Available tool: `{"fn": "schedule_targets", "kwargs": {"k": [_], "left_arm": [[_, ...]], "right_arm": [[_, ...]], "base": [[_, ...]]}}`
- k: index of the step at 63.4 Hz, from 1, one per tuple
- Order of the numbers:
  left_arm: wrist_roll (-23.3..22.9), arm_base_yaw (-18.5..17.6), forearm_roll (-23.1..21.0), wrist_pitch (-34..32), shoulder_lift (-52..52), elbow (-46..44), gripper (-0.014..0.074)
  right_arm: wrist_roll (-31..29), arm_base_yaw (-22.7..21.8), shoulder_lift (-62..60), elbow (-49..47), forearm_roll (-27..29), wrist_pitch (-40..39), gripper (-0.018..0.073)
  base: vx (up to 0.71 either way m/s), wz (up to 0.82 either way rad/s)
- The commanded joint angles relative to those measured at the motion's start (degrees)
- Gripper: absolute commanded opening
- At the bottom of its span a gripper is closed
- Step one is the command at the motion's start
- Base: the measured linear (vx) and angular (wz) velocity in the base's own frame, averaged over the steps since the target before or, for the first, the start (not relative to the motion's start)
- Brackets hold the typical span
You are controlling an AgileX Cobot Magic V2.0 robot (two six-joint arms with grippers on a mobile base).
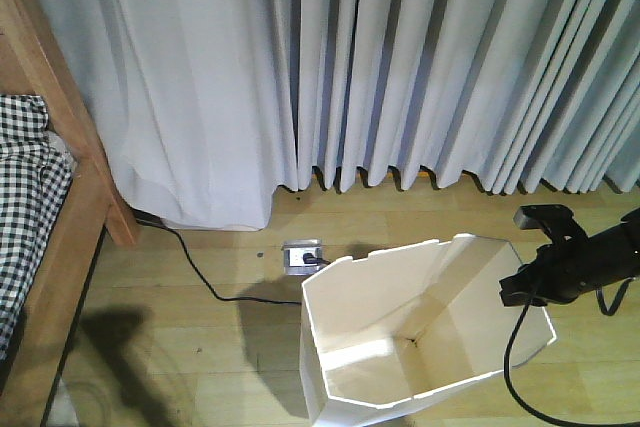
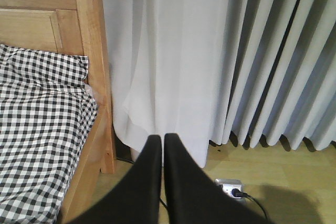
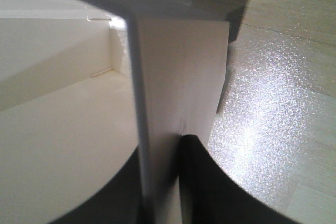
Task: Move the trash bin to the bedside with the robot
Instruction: 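Drive toward the bed and curtains holding the bin with the right gripper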
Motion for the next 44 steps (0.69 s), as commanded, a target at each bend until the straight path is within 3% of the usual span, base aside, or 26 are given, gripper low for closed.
{"fn": "schedule_targets", "kwargs": {"k": [1, 44], "left_arm": [[-0.2, -0.2, -0.1, -3.8, -0.8, 0.2, -0.0006], [-0.2, -0.2, -0.1, -3.8, -0.8, 0.2, -0.0006]], "right_arm": [[0.3, -0.3, -4.0, -0.6, 3.0, 10.2, -0.0005], [-0.8, -0.3, -4.0, -0.6, 3.0, 8.8, -0.0005]], "base": [[0.04, -0.01], [0.0, 0.0]]}}
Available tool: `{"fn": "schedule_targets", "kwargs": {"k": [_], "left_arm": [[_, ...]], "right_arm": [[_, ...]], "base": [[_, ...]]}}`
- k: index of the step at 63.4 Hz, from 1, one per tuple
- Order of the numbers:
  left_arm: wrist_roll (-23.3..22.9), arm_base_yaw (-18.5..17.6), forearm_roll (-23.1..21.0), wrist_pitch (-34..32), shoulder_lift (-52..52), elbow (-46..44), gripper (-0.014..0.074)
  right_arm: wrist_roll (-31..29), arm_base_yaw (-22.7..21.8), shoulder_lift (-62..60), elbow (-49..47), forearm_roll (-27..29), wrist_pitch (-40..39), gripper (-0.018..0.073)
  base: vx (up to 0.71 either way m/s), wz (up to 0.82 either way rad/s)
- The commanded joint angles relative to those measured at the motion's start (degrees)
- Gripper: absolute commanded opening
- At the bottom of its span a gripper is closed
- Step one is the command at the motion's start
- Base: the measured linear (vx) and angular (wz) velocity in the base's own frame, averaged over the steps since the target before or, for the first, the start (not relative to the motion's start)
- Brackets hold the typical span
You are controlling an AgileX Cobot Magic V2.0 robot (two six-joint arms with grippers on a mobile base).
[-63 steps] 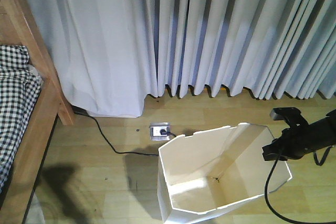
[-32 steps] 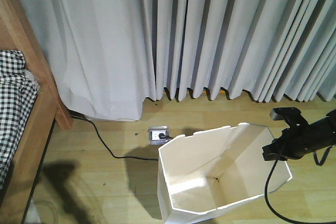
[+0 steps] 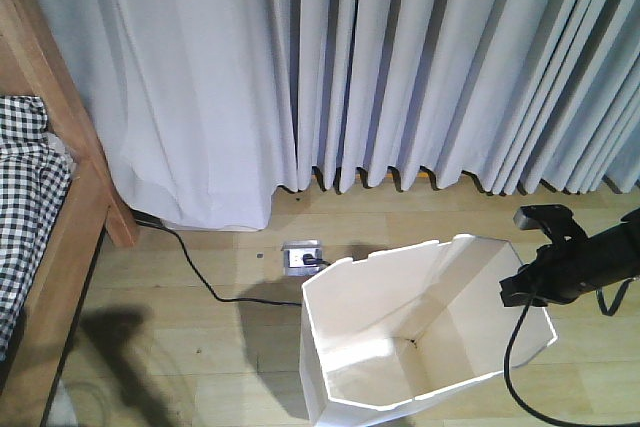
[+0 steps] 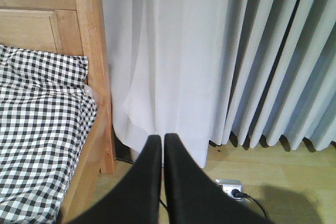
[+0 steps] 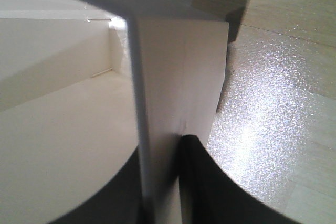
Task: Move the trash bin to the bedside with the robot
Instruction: 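Lower the bin to the floor beside the bed with the right gripper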
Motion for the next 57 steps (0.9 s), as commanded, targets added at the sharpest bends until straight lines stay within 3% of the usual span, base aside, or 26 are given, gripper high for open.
{"fn": "schedule_targets", "kwargs": {"k": [1, 27, 42, 57], "left_arm": [[-0.2, -0.2, -0.1, -3.8, -0.8, 0.2, -0.0006], [-0.2, -0.2, -0.1, -3.8, -0.8, 0.2, -0.0006], [-0.2, -0.2, -0.1, -3.8, -0.8, 0.2, -0.0006], [-0.2, -0.2, -0.1, -3.8, -0.8, 0.2, -0.0006]], "right_arm": [[-0.4, -0.3, -4.0, -0.6, 3.0, 8.6, -0.0005], [-0.4, -0.3, -4.0, -0.6, 3.1, 9.0, -0.0005], [-0.2, -0.3, -3.7, -0.8, 8.4, 6.9, -0.0005], [3.1, -0.3, 1.2, -7.4, 8.5, 5.2, -0.0005]], "base": [[0.0, 0.0], [0.0, 0.0], [0.0, -0.01], [0.0, 0.0]]}}
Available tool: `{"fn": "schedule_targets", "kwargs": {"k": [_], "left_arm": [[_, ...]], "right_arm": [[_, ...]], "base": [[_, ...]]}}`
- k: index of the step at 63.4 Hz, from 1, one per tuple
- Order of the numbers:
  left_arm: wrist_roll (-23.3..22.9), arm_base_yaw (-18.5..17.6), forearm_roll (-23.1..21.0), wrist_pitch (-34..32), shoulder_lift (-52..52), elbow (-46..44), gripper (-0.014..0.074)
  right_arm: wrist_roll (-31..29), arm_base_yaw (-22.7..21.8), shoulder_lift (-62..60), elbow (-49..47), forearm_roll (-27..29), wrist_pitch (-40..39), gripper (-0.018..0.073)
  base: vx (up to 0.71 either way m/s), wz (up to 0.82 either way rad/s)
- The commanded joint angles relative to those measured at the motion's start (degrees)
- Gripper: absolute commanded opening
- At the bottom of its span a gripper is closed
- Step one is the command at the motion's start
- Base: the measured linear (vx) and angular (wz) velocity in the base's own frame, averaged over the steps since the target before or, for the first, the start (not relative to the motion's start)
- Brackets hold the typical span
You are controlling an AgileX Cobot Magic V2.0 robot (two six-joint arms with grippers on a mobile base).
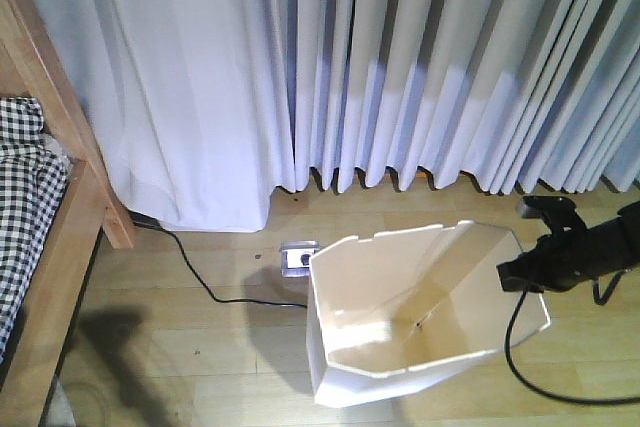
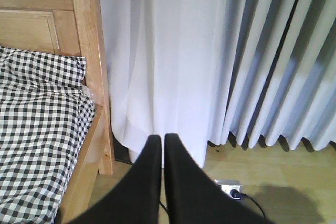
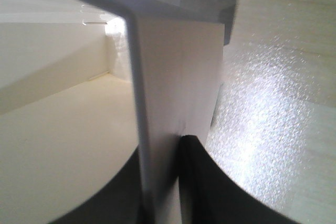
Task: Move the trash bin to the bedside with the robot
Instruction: 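Lower the bin to the floor beside the bed with the right gripper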
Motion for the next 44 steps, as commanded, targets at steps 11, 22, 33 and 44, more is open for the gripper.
{"fn": "schedule_targets", "kwargs": {"k": [11, 22, 33, 44], "left_arm": [[-0.2, -0.2, -0.1, -3.8, -0.8, 0.2, -0.0006], [-0.2, -0.2, -0.1, -3.8, -0.8, 0.2, -0.0006], [-0.2, -0.2, -0.1, -3.8, -0.8, 0.2, -0.0006], [-0.2, -0.2, -0.1, -3.8, -0.8, 0.2, -0.0006]], "right_arm": [[6.6, -0.3, 5.1, -9.7, 3.5, 6.1, -0.0005], [7.0, -0.3, 12.5, -16.5, 1.8, 4.9, -0.0005], [9.1, -0.3, 18.5, -23.4, 1.7, 5.4, -0.0005], [9.8, -0.3, 23.8, -29.4, 1.7, 7.2, -0.0005]], "base": [[0.0, 0.0], [0.0, 0.0], [0.0, 0.0], [0.0, 0.0]]}}
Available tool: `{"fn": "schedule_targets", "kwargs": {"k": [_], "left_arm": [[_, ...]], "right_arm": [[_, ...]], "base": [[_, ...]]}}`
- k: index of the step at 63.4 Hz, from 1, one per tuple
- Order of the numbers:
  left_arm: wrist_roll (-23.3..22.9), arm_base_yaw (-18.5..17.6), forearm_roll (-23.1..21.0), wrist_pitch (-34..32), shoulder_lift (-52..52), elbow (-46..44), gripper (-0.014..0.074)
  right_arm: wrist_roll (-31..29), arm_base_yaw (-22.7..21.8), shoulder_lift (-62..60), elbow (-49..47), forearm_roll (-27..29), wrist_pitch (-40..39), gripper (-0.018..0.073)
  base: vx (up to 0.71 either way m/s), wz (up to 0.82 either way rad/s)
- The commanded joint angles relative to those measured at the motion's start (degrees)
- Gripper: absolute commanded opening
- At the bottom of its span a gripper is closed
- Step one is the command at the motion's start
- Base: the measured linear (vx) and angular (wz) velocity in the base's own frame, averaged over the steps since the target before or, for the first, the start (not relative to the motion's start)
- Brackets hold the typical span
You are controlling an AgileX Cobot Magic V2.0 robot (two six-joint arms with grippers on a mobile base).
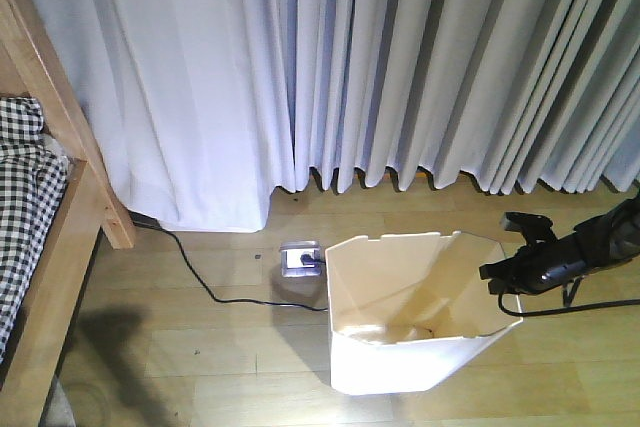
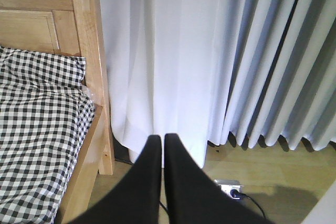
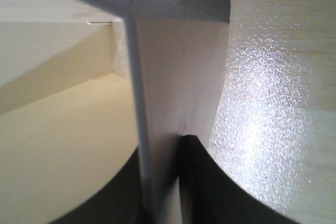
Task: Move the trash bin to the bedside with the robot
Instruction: 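Lower the bin to the floor beside the bed with the right gripper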
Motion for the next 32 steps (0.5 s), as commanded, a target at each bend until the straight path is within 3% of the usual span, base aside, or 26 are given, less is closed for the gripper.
{"fn": "schedule_targets", "kwargs": {"k": [1, 19, 32], "left_arm": [[-0.2, -0.2, -0.1, -3.8, -0.8, 0.2, -0.0006], [-0.2, -0.2, -0.1, -3.8, -0.8, 0.2, -0.0006], [-0.2, -0.2, -0.1, -3.8, -0.8, 0.2, -0.0006]], "right_arm": [[1.7, -0.3, -2.2, -4.1, 3.5, 10.3, -0.0005], [3.0, 0.7, 5.0, -12.0, 2.8, 10.5, -0.0005], [7.4, 3.7, 9.5, -18.9, -1.7, 11.1, -0.0005]], "base": [[0.0, 0.0], [0.0, 0.0], [0.0, 0.0]]}}
